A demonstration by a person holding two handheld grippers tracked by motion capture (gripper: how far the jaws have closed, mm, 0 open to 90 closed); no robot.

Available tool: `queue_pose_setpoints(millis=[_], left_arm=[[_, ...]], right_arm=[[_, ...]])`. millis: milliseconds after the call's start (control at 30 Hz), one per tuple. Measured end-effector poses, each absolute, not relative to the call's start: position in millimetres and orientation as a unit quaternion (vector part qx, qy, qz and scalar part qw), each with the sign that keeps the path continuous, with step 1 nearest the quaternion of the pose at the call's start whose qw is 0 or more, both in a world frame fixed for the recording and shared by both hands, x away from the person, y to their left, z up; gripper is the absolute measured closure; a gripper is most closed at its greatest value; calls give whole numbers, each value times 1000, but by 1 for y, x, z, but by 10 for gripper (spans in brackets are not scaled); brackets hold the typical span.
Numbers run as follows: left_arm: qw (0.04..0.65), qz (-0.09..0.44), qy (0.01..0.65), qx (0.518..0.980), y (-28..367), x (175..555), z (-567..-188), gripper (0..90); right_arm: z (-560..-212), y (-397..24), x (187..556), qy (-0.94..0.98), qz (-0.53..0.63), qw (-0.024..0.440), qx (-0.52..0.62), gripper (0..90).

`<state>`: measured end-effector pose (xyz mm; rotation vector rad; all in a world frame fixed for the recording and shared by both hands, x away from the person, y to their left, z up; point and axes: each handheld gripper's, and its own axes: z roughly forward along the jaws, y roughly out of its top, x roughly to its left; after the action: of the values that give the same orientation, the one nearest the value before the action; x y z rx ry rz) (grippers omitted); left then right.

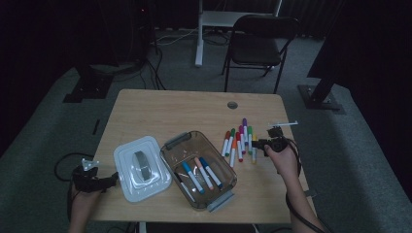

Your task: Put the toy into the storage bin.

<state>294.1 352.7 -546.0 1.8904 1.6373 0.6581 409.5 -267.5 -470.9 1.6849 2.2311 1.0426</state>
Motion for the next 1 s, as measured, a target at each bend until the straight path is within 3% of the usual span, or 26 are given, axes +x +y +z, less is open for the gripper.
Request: queue_pose_setpoints(millis=[200,567,700,1000], left_arm=[[274,245,609,703,353,294,-546,6],[274,245,609,703,353,294,-546,7],[274,245,609,703,353,294,-546,6],[274,245,609,703,353,294,-546,6]], right_arm=[[-487,-274,424,729,323,80,599,655],[-516,-266,439,734,276,71,617,695],[-518,-273,439,721,271,64,635,754],[-517,-294,436,688,262,65,673,768]])
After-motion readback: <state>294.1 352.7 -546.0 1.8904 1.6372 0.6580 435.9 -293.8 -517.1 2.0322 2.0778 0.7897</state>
